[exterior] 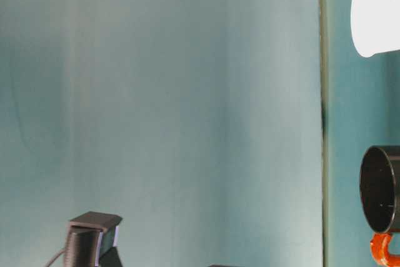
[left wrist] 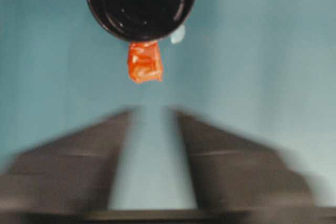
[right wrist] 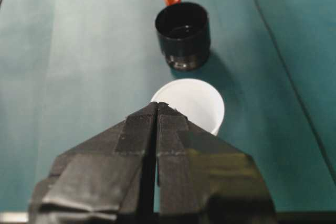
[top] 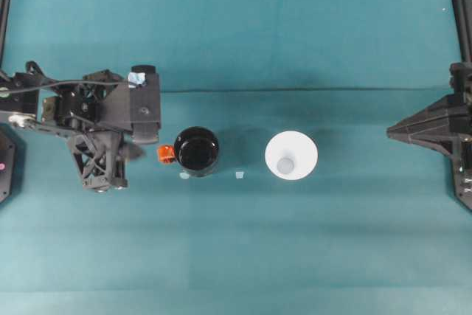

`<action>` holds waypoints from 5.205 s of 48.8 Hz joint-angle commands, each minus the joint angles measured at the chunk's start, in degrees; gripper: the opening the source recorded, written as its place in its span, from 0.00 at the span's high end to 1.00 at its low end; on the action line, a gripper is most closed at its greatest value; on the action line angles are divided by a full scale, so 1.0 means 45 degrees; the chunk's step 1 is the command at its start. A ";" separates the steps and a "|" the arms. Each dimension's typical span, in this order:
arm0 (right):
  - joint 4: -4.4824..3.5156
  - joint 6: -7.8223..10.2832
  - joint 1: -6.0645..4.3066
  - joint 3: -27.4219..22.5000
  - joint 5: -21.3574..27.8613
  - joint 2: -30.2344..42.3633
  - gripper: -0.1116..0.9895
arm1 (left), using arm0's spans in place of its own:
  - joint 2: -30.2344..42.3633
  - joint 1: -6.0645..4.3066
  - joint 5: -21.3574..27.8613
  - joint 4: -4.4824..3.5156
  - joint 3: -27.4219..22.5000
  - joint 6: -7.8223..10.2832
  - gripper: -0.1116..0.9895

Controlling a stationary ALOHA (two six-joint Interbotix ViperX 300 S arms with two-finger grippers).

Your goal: Put the paper cup into the moved red handle cup holder.

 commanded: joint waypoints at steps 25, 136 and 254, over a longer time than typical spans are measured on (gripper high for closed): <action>0.0020 0.0137 -0.0020 -0.0234 0.0352 0.0059 0.99 | 0.1387 0.0137 -0.0547 0.0039 -0.0410 0.2070 0.00; 0.0020 0.0117 -0.0020 -0.0078 0.0410 0.0059 0.99 | 0.3828 0.0566 -0.2891 0.0039 -0.0117 0.2070 0.64; 0.0020 0.0117 -0.0273 0.0020 0.0410 0.0039 0.99 | 0.4629 0.0078 -0.1387 0.0039 -0.2676 0.2070 0.66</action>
